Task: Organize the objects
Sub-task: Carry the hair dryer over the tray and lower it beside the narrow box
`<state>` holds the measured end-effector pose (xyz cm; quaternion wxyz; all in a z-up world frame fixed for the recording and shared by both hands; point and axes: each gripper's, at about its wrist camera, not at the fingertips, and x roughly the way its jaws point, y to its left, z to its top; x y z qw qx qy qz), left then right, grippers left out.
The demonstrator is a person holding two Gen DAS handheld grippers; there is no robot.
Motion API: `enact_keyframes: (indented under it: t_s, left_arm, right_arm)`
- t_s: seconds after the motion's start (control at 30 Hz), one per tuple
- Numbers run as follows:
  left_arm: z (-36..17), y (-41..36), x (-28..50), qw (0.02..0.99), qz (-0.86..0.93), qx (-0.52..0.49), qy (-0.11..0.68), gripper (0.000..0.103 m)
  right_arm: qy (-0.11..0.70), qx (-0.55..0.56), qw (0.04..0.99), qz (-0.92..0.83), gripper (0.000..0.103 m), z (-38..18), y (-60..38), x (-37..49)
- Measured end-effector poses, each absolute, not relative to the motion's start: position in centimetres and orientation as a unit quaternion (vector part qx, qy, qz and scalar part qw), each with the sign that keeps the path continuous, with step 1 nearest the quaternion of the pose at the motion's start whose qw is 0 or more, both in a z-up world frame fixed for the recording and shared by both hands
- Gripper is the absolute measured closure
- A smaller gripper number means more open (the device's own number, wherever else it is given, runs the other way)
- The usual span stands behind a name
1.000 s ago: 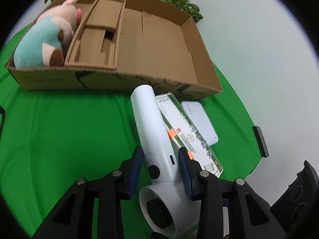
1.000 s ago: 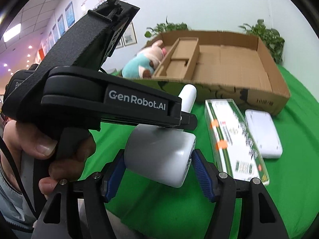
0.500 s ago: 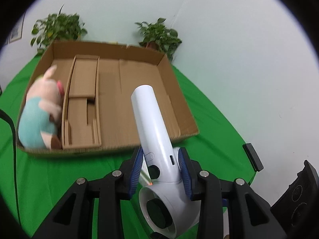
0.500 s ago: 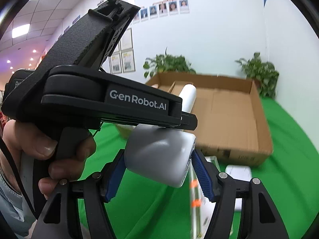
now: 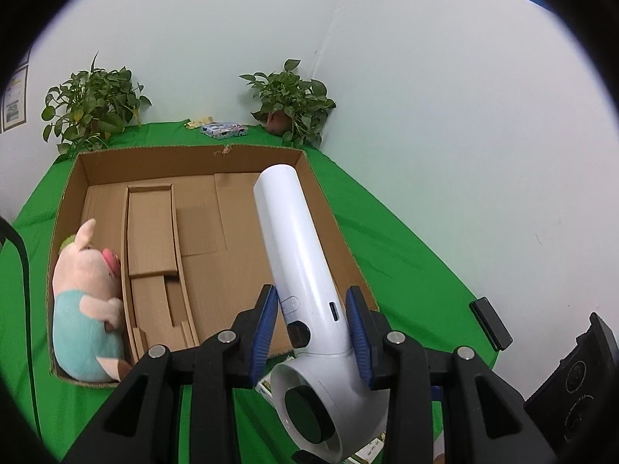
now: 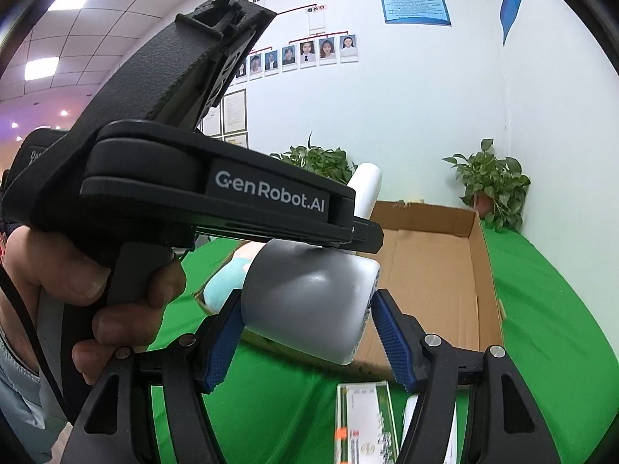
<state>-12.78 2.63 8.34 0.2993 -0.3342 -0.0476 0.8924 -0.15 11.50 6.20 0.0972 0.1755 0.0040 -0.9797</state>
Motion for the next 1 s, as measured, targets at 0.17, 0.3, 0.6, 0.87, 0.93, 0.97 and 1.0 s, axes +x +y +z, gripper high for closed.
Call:
enact_keyframes:
  t_s: [0.17, 0.3, 0.6, 0.87, 0.93, 0.97, 1.0]
  left_arm:
    - [9.9, 2.4, -15.4, 0.291, 0.896, -0.332, -0.047, 0.068]
    - [10.7, 2.2, -18.0, 0.280, 0.899, -0.332, -0.042, 0.068]
    - [7.4, 2.5, -24.3, 0.272, 0.880, -0.387, -0.046, 0.068]
    - [-0.2, 3.1, -27.7, 0.249, 0.846, -0.467, -0.060, 0.068]
    - [-1.6, 3.3, -28.3, 0.242, 0.841, -0.481, -0.061, 0.068]
    - [-2.3, 3.4, -28.6, 0.239, 0.838, -0.487, -0.061, 0.068]
    - [-2.7, 3.5, -28.8, 0.235, 0.837, -0.491, -0.059, 0.068]
  right_arm:
    - [0.005, 0.171, 0.108, -0.979, 0.039, 7.7, 11.7, -3.1]
    - [-0.002, 0.179, 0.118, -0.977, 0.039, 8.9, 11.8, -6.5]
    - [-0.019, 0.230, 0.126, -0.965, 0.039, 7.7, 13.2, -14.2]
    - [-0.064, 0.315, 0.140, -0.937, 0.039, 0.9, 15.4, -19.5]
    - [-0.078, 0.336, 0.143, -0.928, 0.039, -0.5, 15.6, -20.5]
    - [-0.083, 0.346, 0.146, -0.923, 0.039, -1.3, 15.8, -21.1]
    - [-0.086, 0.350, 0.147, -0.921, 0.039, -1.6, 15.8, -21.4]
